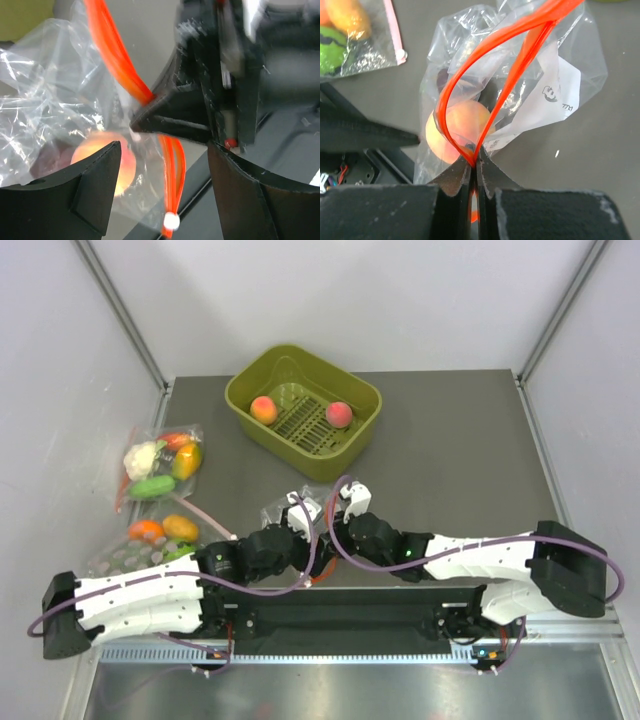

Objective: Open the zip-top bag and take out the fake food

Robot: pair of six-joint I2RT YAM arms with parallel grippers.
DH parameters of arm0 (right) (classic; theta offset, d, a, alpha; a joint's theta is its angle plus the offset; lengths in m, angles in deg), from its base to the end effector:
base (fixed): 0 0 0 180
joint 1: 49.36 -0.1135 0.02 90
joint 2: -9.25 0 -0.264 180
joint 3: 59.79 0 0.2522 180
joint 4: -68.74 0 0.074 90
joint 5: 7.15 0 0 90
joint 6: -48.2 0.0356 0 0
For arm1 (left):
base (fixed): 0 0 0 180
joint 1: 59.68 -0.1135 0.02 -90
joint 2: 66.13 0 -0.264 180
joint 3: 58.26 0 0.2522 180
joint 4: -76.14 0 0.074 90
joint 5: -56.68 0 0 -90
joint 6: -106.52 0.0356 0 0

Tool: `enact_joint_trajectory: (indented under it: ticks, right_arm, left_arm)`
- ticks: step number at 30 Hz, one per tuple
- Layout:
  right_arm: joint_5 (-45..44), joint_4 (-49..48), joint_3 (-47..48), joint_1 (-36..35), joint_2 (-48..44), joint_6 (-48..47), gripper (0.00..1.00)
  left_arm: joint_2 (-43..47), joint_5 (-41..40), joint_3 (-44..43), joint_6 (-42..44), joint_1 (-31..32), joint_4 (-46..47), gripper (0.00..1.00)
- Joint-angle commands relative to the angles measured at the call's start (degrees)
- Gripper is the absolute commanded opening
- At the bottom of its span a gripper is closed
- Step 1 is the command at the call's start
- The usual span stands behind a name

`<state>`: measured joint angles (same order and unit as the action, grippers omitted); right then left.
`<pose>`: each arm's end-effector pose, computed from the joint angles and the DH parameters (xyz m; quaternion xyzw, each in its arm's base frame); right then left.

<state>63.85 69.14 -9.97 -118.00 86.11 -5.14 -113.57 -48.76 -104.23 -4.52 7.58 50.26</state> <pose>0.1128 0.2567 0.2063 -0.1498 0.8339 0.3215 0.4228 0.0821 -0.1714 0.2517 0.2680 0.8060 -0.2765 0.4496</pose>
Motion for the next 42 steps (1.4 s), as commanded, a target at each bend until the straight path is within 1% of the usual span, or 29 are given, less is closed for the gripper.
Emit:
enact_joint_trajectory:
  ticks: [1, 9, 13, 16, 18, 21, 22, 24, 25, 26, 27, 29, 30, 31, 33, 34, 36, 39, 42]
  right_arm:
    - [0.0, -3.5, 3.0, 1.3, 0.7, 1.4, 0.00]
    - [1.5, -4.6, 2.3, 3.3, 0.4, 1.7, 0.00]
    - [2.2, -5.0, 2.0, 3.4, 0.6, 2.2, 0.00]
    - [3.4, -5.6, 1.8, 3.4, 0.6, 2.4, 0.00]
    - [3.8, -5.7, 1.6, 3.4, 0.4, 2.5, 0.00]
    - [4.7, -5.8, 0.9, 3.4, -0.5, 2.5, 0.00]
    - [5.1, -5.7, 0.7, 3.4, -1.2, 2.5, 0.01]
    - [5.5, -5.7, -0.3, 3.5, -2.0, 2.5, 0.01]
    - [5.7, -5.6, -0.7, 3.5, -3.0, 2.7, 0.06]
    - [5.8, -5.6, -1.2, 3.4, -3.6, 2.8, 0.08]
    - [5.9, -5.7, -2.2, 3.5, -4.3, 3.0, 0.09]
    - [6.3, -5.8, -3.4, 3.6, -6.4, 3.2, 0.12]
    - [6.1, -5.7, -4.4, 3.6, -7.2, 3.3, 0.14]
    - [6.2, -5.6, -4.9, 3.7, -8.6, 3.5, 0.19]
    - [6.2, -4.9, -6.2, 3.8, -10.1, 3.5, 0.25]
    - [6.3, -4.5, -6.5, 3.9, -11.4, 3.2, 0.38]
    - [6.4, -3.5, -7.5, 3.9, -13.0, 2.5, 0.48]
    - [7.3, -3.9, -9.6, 3.8, -14.2, 1.7, 0.50]
    - [8.3, -4.1, -10.6, 3.8, -13.8, 1.5, 0.50]
  left_arm:
    - [-0.6, -5.6, 0.0, 0.2, 2.5, -0.8, 0.74]
    - [0.2, -8.1, 2.4, -0.8, 3.2, -2.3, 0.71]
    - [-4.7, -9.2, 2.2, -1.1, 3.9, -1.9, 0.71]
    - [-6.6, -11.1, 2.0, -1.2, 4.1, -1.0, 0.71]
    - [-7.0, -12.0, 1.6, -1.1, 4.1, -0.7, 0.69]
    - [-8.5, -12.2, 1.3, -1.4, 4.2, -0.9, 0.59]
    - [-9.3, -12.8, 1.3, -1.6, 4.1, -1.1, 0.51]
    - [-10.2, -12.9, 0.7, -2.3, 4.1, -1.5, 0.42]
    - [-10.8, -13.2, 0.7, -2.6, 4.1, -1.5, 0.38]
    - [-11.3, -13.3, 0.5, -2.9, 4.1, -1.6, 0.28]
    - [-11.5, -13.4, 0.4, -3.0, 4.1, -1.8, 0.26]
    - [-12.5, -13.5, 0.0, -3.4, 4.1, -1.9, 0.15]
    - [-12.6, -13.7, -0.1, -3.6, 4.1, -2.0, 0.13]
    - [-13.0, -13.8, -0.1, -3.7, 4.1, -2.1, 0.10]
    - [-13.2, -14.4, -0.3, -3.8, 4.1, -2.4, 0.01]
    - [-13.3, -14.5, -0.3, -3.9, 4.1, -2.5, 0.00]
    - [-13.1, -15.6, -0.7, -4.5, 4.1, -2.8, 0.00]
    - [-12.1, -16.4, -1.1, -5.8, 4.1, -3.9, 0.00]
    - [-9.8, -16.2, -0.8, -6.6, 4.1, -3.4, 0.00]
